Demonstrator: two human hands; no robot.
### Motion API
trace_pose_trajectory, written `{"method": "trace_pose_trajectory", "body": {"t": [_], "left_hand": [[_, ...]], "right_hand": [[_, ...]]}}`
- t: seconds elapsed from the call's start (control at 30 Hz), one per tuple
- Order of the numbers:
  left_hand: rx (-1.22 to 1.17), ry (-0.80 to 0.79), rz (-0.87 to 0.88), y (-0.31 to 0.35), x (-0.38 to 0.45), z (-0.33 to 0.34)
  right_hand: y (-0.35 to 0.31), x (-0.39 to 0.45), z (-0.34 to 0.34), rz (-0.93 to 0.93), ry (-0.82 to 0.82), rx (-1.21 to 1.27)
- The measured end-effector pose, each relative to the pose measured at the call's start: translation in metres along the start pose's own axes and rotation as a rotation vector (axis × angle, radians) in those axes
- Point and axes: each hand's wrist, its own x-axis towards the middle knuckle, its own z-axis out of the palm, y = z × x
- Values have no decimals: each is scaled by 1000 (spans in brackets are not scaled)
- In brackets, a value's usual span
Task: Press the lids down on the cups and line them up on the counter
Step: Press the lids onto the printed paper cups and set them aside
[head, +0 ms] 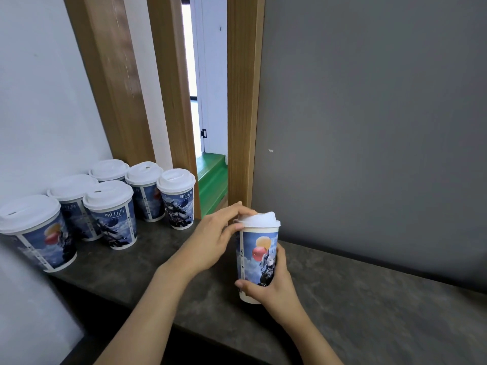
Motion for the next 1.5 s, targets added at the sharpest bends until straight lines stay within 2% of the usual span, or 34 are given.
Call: {"method": "trace_pose_trajectory", "body": {"t": [0.13, 0.27, 0.37, 0.53, 0.7, 0.83, 1.07, 1.33, 1.5], "left_hand": [[-5, -46, -42, -2, -1, -7], [88, 55, -91, 9, 3, -3], [140, 105, -54, 11, 5, 8], [128, 99, -16, 6, 8, 11], [19, -1, -62, -3, 3, 4], [16, -70, -38, -4, -2, -1], [156, 109, -3, 9, 0, 10], [55, 140, -10, -6, 3, 12], [104, 116, -99, -18, -2, 14]], "right_hand": [[0, 1, 0, -2, 11, -9], [-2, 2, 2, -56, 61, -72], [-1, 1, 3, -83, 76, -103], [-1, 3, 2, -48, 65, -101], [-1, 2, 0, 22, -22, -67], [-3, 1, 0, 2, 35, -97], [-6, 1, 2, -61, 104, -165], [-2, 1, 1, 38, -1, -104], [-5, 1, 0, -33, 53, -145]]}}
